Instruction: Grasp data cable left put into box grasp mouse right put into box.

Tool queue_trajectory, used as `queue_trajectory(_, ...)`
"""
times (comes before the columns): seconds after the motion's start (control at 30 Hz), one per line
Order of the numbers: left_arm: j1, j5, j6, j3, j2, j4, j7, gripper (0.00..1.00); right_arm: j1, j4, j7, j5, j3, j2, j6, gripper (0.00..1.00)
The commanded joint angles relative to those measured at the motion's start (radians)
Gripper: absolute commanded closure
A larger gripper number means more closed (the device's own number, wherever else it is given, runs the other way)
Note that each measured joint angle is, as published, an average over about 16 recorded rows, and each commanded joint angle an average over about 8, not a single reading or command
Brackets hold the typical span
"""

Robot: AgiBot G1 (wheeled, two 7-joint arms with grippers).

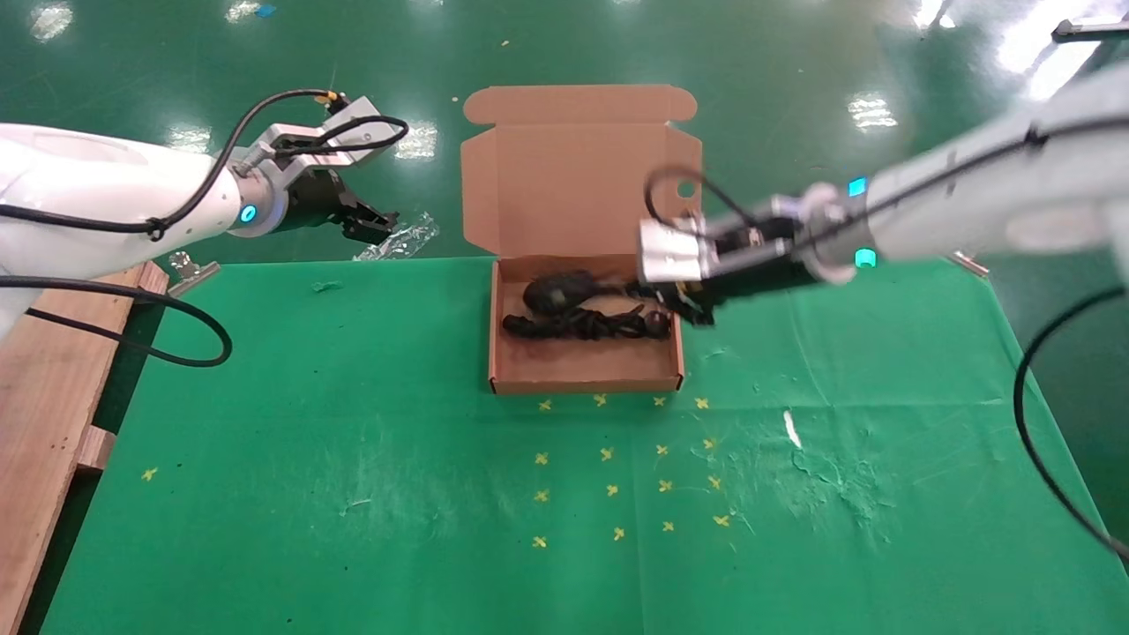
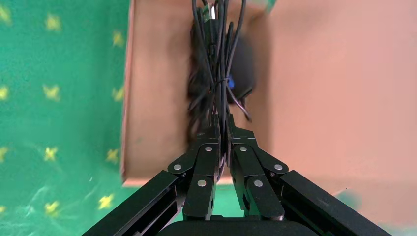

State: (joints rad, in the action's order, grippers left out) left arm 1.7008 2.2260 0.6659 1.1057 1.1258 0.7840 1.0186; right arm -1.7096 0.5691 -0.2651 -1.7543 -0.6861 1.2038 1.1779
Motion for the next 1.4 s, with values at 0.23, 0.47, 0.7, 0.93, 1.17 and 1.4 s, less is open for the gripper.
queue_trajectory(0.23,0.002,-0.004,-0.003,-0.001,-0.001,-0.008,-0.006,0.00,0.045,-0.153,-0.113,0.029,0.018,0.015,-0.055,0.00)
queue_trajectory(0.47,0.001,-0.004,-0.003,-0.001,0.000,-0.006,-0.006,0.00,0.041,-0.132,-0.095,0.030,0.018,0.010,-0.051,0.00)
queue_trajectory(0.7,0.001,-0.004,-0.002,-0.001,0.000,-0.004,-0.005,0.00,0.035,-0.114,-0.085,0.026,0.016,0.008,-0.048,0.00)
queue_trajectory(0.93,0.000,-0.004,-0.002,0.000,0.001,-0.004,-0.005,0.00,0.043,-0.089,-0.071,0.041,0.022,-0.004,-0.039,0.00)
queue_trajectory(1.17,0.000,-0.004,-0.002,0.000,0.001,-0.004,-0.005,0.00,0.101,-0.010,-0.018,0.139,0.060,-0.062,-0.004,0.00)
queue_trajectory(1.4,0.000,-0.004,-0.002,0.000,0.001,-0.004,-0.005,0.00,0.172,0.086,0.044,0.256,0.106,-0.132,0.039,0.00)
